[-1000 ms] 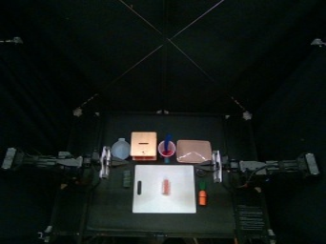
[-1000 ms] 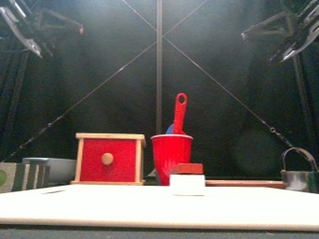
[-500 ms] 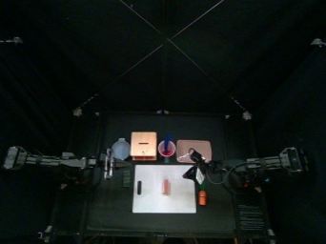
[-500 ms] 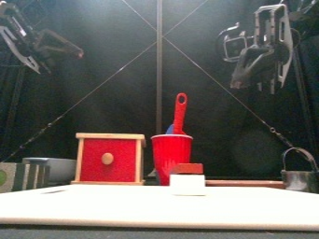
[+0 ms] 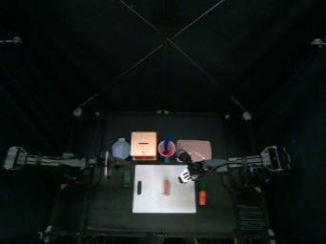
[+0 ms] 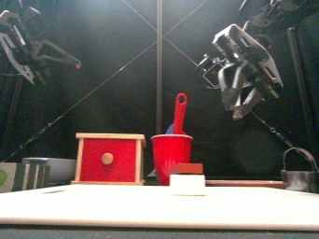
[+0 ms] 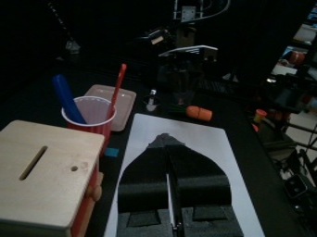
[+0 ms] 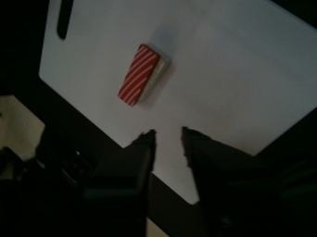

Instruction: Put salmon sushi onto plate

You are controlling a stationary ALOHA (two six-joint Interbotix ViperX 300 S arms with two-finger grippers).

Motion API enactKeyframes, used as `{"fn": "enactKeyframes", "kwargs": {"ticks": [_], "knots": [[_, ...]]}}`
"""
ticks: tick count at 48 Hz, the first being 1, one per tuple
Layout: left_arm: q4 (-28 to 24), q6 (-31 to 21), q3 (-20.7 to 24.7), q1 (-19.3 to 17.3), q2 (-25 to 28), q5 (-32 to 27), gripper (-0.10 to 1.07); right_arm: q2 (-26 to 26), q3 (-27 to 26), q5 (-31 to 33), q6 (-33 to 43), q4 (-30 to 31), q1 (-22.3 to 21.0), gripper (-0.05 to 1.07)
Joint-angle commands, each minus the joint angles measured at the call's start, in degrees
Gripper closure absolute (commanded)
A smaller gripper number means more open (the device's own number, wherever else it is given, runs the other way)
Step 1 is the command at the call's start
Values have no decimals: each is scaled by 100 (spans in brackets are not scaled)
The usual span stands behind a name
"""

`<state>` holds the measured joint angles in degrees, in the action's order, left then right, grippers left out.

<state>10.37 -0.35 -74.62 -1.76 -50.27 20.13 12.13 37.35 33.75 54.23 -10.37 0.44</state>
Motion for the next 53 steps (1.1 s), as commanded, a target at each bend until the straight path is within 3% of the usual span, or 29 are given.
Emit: {"fn": "enactKeyframes", "kwargs": {"ticks": [1,6,19,34,53], "knots": [[53,9,-18,18,18,211,97,-105,-229,-132,422,193,97,9],[44,18,-70,26,18,325,93,-352,-369,-202,984,369,229,-3],[35,9,-53,26,18,378,83,-1239,-1090,-167,2364,844,545,3],[-114,35,-79,26,18,334,83,-2153,-1907,536,3524,1494,861,4],[-246,35,-105,18,18,334,83,-2777,-2584,1441,4315,2180,958,5]]}}
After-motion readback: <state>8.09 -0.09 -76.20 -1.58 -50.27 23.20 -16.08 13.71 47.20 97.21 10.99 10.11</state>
